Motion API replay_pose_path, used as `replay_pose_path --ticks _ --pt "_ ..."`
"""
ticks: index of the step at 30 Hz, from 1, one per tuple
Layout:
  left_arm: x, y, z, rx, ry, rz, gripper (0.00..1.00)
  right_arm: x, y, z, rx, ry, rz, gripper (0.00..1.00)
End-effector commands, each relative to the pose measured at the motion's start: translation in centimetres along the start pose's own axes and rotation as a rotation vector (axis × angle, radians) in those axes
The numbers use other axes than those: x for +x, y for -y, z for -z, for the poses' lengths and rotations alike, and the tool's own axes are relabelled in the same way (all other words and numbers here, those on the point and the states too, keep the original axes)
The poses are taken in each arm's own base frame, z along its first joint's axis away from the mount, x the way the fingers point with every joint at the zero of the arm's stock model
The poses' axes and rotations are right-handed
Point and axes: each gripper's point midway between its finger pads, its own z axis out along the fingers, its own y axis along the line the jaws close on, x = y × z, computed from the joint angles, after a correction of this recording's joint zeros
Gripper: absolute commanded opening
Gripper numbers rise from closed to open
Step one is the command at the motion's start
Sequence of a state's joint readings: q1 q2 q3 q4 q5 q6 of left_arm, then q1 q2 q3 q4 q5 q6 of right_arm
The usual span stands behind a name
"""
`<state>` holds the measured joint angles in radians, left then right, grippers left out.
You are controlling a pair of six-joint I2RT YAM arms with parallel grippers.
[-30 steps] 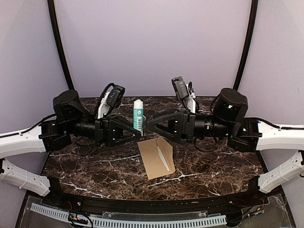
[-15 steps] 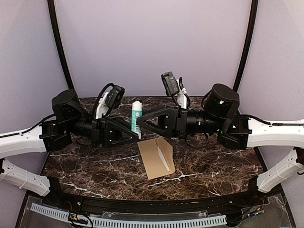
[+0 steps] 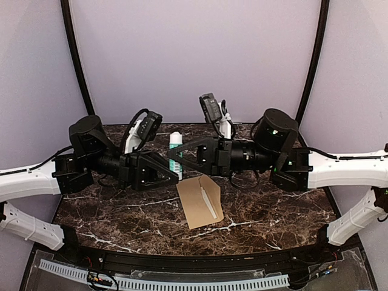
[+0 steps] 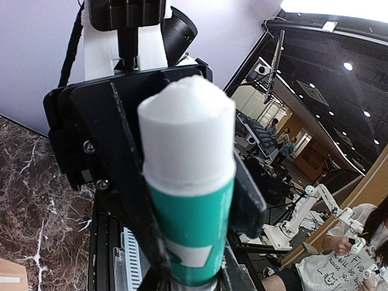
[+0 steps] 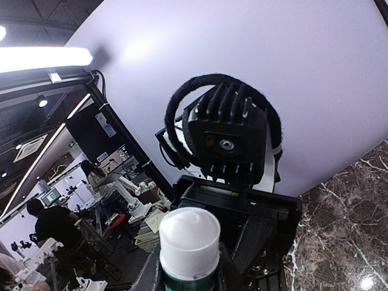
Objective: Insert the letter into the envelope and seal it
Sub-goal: Unscrew the solid glue.
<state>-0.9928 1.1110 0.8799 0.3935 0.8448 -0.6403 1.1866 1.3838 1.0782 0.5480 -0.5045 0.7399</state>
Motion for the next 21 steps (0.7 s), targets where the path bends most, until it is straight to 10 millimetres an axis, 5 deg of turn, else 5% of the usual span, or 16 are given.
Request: replay_pose_path --ticks 1,7,12,21 --pt "-0.8 -0.8 0.9 -0.112 0.05 -0.07 0.0 -1.5 -1.8 0.6 -0.039 0.063 0.02 0.03" --pt "-1.8 -5.3 3.5 -0.456 0.106 -0.086 0.0 -1.2 0.3 0.8 0.102 0.054 0.025 0.01" --pt "-2.3 -8.1 5.6 -0.66 0.148 -0.088 0.0 -0.4 4.6 0.2 0.379 0.004 0.023 0.0" --pt "-1.5 -12.4 8.3 -0.926 0.137 -0.053 0.0 1.3 9.9 -2.8 0.671 -0.05 -0.052 0.0"
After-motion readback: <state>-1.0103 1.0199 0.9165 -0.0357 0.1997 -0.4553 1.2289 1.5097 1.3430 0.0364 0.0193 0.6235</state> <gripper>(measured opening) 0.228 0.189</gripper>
